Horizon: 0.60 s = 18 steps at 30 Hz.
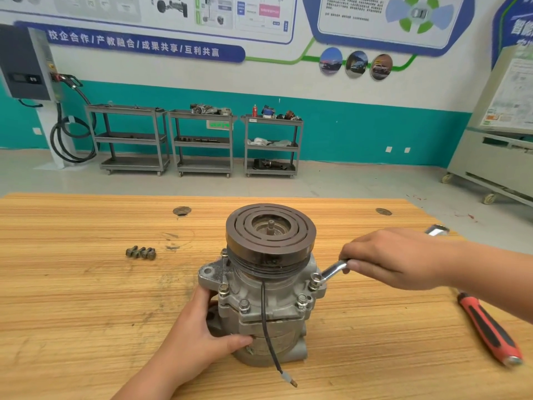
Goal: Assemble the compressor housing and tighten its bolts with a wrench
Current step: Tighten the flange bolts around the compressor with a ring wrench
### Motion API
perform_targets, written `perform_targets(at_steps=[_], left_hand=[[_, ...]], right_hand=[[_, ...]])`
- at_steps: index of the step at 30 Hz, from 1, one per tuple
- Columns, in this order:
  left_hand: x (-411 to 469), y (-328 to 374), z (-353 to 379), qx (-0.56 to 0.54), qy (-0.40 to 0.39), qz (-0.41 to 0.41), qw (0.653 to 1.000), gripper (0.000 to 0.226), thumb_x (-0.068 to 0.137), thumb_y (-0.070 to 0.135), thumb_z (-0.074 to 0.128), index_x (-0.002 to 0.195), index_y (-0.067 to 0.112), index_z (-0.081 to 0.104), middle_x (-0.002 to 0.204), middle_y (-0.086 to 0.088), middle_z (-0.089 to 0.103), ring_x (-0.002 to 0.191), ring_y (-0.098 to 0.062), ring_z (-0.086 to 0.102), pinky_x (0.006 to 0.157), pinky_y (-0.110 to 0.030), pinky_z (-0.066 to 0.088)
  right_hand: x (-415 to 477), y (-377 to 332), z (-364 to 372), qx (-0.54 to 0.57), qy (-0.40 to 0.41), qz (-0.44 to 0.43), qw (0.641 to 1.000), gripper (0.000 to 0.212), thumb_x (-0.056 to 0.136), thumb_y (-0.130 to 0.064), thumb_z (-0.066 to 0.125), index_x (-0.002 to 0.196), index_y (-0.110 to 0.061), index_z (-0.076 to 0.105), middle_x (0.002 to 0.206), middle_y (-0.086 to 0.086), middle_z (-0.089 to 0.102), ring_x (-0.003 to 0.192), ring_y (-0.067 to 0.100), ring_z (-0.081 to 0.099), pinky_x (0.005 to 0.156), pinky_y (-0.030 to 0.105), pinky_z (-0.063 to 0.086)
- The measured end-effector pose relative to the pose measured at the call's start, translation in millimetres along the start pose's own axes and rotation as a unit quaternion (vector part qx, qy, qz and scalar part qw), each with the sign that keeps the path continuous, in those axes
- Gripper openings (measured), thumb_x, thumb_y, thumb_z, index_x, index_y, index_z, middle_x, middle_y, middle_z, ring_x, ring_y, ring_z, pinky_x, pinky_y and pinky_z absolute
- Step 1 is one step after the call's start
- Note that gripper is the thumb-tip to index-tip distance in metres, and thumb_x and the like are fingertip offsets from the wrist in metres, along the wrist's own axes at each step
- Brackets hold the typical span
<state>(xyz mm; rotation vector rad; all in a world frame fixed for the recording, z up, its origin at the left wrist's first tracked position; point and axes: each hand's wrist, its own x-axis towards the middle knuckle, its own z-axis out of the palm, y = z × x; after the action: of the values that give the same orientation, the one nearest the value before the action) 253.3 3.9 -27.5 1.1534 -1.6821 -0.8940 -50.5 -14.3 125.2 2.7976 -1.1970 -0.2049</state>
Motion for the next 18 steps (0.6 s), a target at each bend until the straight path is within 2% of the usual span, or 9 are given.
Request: perform_targets(at_steps=[3, 5, 7, 10, 12, 14, 16, 17, 18], left_hand=[[0, -2, 0, 0.004, 0.001, -0.001, 1.0, 0.091, 0.04, 0.067, 0.08, 0.119, 0.053, 0.036, 0.117, 0.029, 0.054, 0.107, 0.02, 0.048, 0.078, 0.001, 0.039], [0, -3, 0, 0.007, -0.004, -0.002, 1.0, 0.09, 0.041, 0.068, 0.08, 0.119, 0.056, 0.035, 0.116, 0.034, 0.053, 0.108, 0.02, 0.047, 0.079, 0.0, 0.039], [0, -5, -1, 0.008, -0.008, -0.003, 1.0, 0.089, 0.042, 0.067, 0.08, 0.118, 0.058, 0.034, 0.117, 0.034, 0.054, 0.108, 0.018, 0.049, 0.08, -0.001, 0.04], [0, -4, -1, 0.014, -0.014, 0.001, 1.0, 0.087, 0.042, 0.063, 0.081, 0.113, 0.071, 0.03, 0.116, 0.037, 0.052, 0.109, 0.019, 0.047, 0.08, -0.002, 0.04], [1, -4, -1, 0.019, -0.017, 0.005, 1.0, 0.085, 0.042, 0.061, 0.081, 0.106, 0.079, 0.027, 0.115, 0.042, 0.049, 0.108, 0.021, 0.046, 0.079, -0.001, 0.039], [1, -4, 0, 0.02, -0.013, 0.007, 1.0, 0.085, 0.043, 0.061, 0.08, 0.108, 0.076, 0.029, 0.118, 0.036, 0.051, 0.11, 0.02, 0.046, 0.08, 0.0, 0.038], [1, -5, 1, 0.026, -0.01, 0.007, 1.0, 0.088, 0.043, 0.064, 0.079, 0.116, 0.064, 0.031, 0.124, 0.028, 0.049, 0.112, 0.019, 0.044, 0.083, -0.002, 0.038], [1, -6, 1, 0.028, -0.009, 0.008, 1.0, 0.089, 0.042, 0.065, 0.078, 0.118, 0.06, 0.031, 0.126, 0.026, 0.048, 0.112, 0.02, 0.043, 0.083, -0.002, 0.038], [1, -6, 1, 0.03, -0.007, 0.009, 0.999, 0.09, 0.042, 0.064, 0.078, 0.118, 0.058, 0.031, 0.126, 0.024, 0.048, 0.112, 0.021, 0.043, 0.082, -0.001, 0.038]], right_hand=[[9, 1, -3, -0.014, -0.008, -0.019, 1.0, 0.058, 0.089, -0.058, 0.008, 0.12, -0.033, 0.05, 0.102, -0.02, 0.054, 0.087, -0.005, 0.044, 0.079, 0.015, 0.036], [13, 2, -7, -0.022, -0.017, -0.026, 0.999, 0.053, 0.092, -0.054, 0.012, 0.128, -0.037, 0.047, 0.098, -0.027, 0.043, 0.088, -0.012, 0.031, 0.081, 0.011, 0.024], [18, 2, -11, -0.038, -0.033, -0.022, 0.999, 0.049, 0.094, -0.052, 0.015, 0.131, -0.04, 0.043, 0.094, -0.025, 0.037, 0.086, -0.01, 0.027, 0.082, 0.013, 0.02], [16, -2, -15, 0.019, -0.073, 0.026, 0.997, 0.042, 0.096, -0.049, 0.023, 0.131, -0.04, 0.045, 0.103, -0.02, 0.047, 0.093, -0.005, 0.038, 0.086, 0.016, 0.031], [8, -7, -15, 0.106, -0.131, 0.085, 0.982, 0.035, 0.097, -0.048, 0.03, 0.122, -0.038, 0.052, 0.095, -0.02, 0.058, 0.084, -0.003, 0.049, 0.08, 0.019, 0.042], [-1, -15, -10, 0.287, -0.18, 0.161, 0.927, 0.029, 0.099, -0.043, 0.034, 0.106, -0.031, 0.06, 0.066, -0.017, 0.056, 0.06, 0.0, 0.05, 0.061, 0.019, 0.047], [-7, -28, -1, 0.527, -0.189, 0.23, 0.796, 0.031, 0.1, -0.034, 0.037, 0.094, -0.016, 0.061, 0.055, -0.008, 0.051, 0.048, 0.007, 0.049, 0.048, 0.021, 0.048], [-11, -35, 3, 0.606, -0.172, 0.245, 0.737, 0.031, 0.1, -0.031, 0.038, 0.089, -0.011, 0.06, 0.054, -0.004, 0.048, 0.044, 0.009, 0.047, 0.043, 0.021, 0.046], [-14, -41, 8, 0.655, -0.145, 0.249, 0.699, 0.03, 0.099, -0.03, 0.041, 0.086, -0.01, 0.058, 0.052, -0.002, 0.046, 0.041, 0.009, 0.044, 0.039, 0.02, 0.042]])
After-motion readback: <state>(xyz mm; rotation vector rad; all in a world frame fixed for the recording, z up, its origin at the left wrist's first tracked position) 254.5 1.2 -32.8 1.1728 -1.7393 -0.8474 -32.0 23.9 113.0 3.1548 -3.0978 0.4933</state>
